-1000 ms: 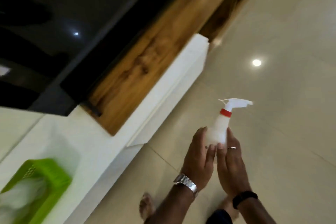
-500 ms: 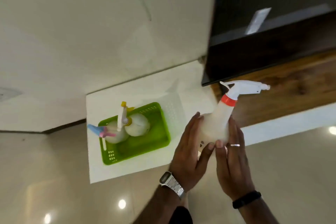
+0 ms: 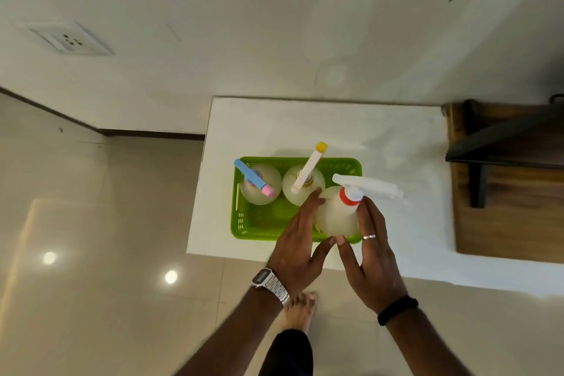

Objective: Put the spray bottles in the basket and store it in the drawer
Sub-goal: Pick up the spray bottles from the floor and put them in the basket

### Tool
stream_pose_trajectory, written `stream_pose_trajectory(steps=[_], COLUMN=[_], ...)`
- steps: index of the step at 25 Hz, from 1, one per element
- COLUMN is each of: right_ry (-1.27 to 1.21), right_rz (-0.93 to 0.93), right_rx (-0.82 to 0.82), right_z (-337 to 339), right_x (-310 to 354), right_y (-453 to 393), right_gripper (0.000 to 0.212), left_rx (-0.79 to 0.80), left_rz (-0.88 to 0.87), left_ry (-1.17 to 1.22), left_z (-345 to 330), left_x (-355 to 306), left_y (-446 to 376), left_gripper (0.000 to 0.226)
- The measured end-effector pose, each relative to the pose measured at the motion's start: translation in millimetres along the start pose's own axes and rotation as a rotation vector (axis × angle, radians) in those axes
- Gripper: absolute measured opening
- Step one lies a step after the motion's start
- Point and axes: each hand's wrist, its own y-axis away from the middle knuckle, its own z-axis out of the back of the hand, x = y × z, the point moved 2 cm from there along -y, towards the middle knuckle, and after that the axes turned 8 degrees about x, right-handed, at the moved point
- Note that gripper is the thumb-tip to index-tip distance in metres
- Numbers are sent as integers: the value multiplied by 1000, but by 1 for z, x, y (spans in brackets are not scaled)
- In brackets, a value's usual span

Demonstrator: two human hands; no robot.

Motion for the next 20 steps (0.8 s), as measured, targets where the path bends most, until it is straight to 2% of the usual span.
stream_pose_trajectory(steps=[7,11,16,20], right_ry=[198,374,423,398], right_rz=[-102,-111,-211,-165], right_rx=[-8,-37,-16,-26], right_z=[-23,-34,-41,-29], right_x=[-25,-26,-19,-15], right_y=[9,12,11,18], right_gripper=[58,41,47,47], left_rx=[89,123,128,113], left_rz=[28,47,54,84], left_ry=[-174,-297,-476,-588], left_z=[-13,-23,-29,-32], left_x=[16,17,20,21], left_y=[0,7,13,26], left_gripper=[60,68,81,87])
